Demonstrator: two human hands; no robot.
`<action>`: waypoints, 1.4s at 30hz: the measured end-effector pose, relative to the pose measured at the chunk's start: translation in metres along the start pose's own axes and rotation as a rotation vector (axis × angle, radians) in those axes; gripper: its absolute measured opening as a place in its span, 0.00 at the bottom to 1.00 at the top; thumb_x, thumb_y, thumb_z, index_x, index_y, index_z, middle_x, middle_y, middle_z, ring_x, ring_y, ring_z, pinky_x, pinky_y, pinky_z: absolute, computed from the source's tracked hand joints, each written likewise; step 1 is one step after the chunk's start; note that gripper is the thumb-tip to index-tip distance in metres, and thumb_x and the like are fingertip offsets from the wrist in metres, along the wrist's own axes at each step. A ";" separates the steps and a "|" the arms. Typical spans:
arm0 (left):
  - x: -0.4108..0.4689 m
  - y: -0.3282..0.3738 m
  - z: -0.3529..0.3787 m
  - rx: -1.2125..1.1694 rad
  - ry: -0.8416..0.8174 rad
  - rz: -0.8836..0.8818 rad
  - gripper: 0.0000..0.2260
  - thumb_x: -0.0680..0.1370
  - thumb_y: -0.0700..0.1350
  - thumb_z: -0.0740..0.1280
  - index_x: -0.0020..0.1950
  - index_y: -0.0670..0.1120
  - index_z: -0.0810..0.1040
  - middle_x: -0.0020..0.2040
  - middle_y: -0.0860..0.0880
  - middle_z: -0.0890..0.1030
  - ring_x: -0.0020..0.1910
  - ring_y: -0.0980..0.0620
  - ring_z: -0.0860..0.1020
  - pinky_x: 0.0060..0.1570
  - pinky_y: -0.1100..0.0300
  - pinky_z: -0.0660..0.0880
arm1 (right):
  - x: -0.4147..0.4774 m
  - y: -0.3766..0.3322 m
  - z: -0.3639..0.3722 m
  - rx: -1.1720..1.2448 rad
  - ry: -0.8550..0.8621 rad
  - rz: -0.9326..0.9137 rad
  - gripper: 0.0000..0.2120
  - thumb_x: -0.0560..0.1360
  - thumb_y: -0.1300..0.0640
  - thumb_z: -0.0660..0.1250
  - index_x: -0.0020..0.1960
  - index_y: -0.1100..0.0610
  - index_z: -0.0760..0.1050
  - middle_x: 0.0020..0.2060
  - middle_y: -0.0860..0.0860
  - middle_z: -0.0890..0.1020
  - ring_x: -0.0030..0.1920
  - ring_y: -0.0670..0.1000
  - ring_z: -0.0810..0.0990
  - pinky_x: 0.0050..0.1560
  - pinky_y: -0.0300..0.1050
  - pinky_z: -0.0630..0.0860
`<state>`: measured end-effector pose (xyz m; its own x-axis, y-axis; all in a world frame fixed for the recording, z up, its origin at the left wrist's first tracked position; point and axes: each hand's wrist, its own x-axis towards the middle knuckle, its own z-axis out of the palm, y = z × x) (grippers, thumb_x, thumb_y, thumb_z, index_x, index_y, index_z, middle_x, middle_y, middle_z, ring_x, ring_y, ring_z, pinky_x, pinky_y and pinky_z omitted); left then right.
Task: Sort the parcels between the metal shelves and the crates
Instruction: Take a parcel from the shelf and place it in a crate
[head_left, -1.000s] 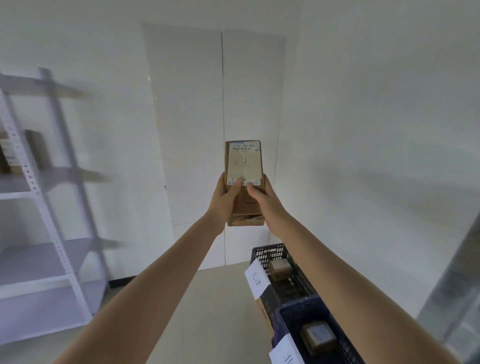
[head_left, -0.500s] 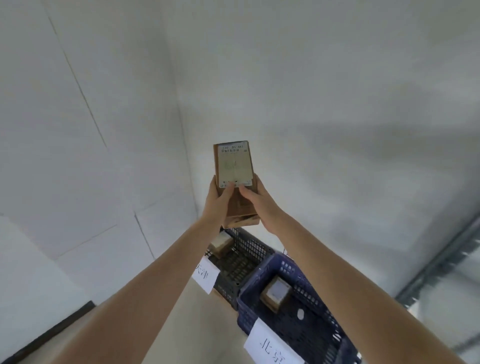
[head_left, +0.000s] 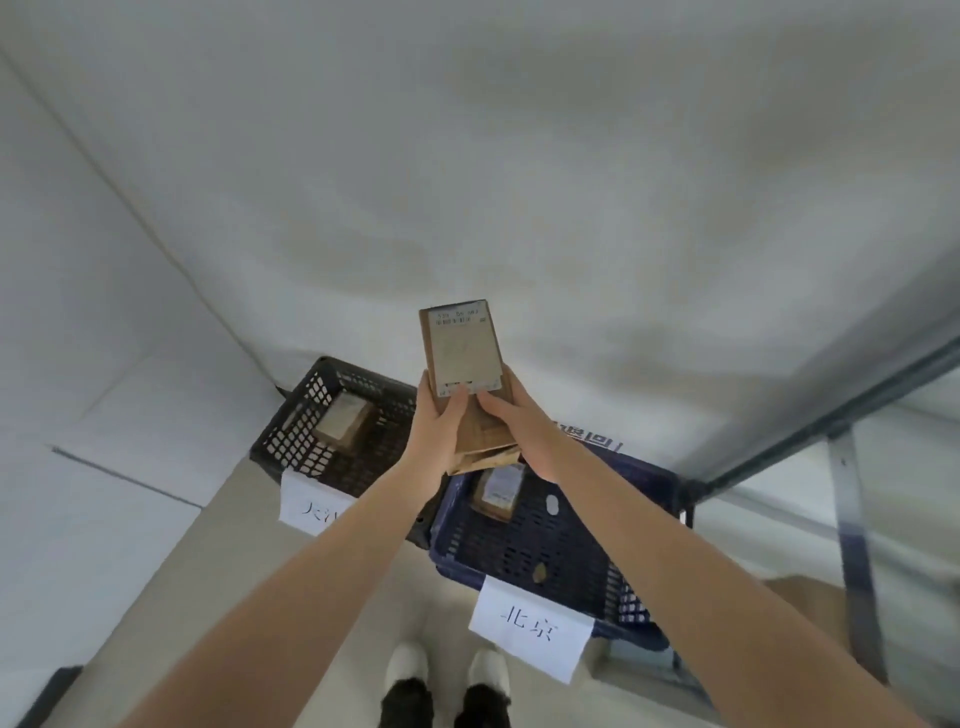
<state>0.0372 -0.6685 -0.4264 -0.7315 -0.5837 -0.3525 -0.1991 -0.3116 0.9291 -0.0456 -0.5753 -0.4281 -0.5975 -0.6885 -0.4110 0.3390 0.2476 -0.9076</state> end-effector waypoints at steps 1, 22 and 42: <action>0.008 -0.009 0.003 0.023 -0.019 -0.019 0.22 0.83 0.43 0.62 0.76 0.48 0.60 0.68 0.46 0.72 0.62 0.48 0.75 0.42 0.65 0.79 | 0.005 0.010 -0.004 0.018 0.023 0.029 0.23 0.83 0.56 0.62 0.75 0.44 0.62 0.63 0.47 0.78 0.58 0.52 0.81 0.57 0.47 0.79; 0.135 -0.153 -0.006 0.219 -0.283 -0.387 0.32 0.80 0.58 0.62 0.80 0.52 0.53 0.74 0.49 0.68 0.76 0.46 0.62 0.73 0.50 0.56 | 0.045 0.188 -0.115 0.069 -0.091 0.470 0.28 0.81 0.54 0.64 0.77 0.40 0.59 0.66 0.53 0.77 0.63 0.57 0.79 0.57 0.51 0.78; 0.150 -0.296 -0.009 0.454 -0.361 -0.548 0.26 0.78 0.56 0.66 0.75 0.53 0.63 0.65 0.53 0.75 0.61 0.53 0.74 0.71 0.46 0.63 | 0.077 0.323 -0.148 0.280 0.401 0.714 0.35 0.73 0.50 0.76 0.74 0.52 0.63 0.63 0.52 0.77 0.72 0.58 0.69 0.66 0.55 0.68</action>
<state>-0.0081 -0.6706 -0.7551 -0.6030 -0.1323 -0.7867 -0.7810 -0.1031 0.6160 -0.0894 -0.4474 -0.7650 -0.3669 -0.1262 -0.9217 0.8659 0.3157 -0.3879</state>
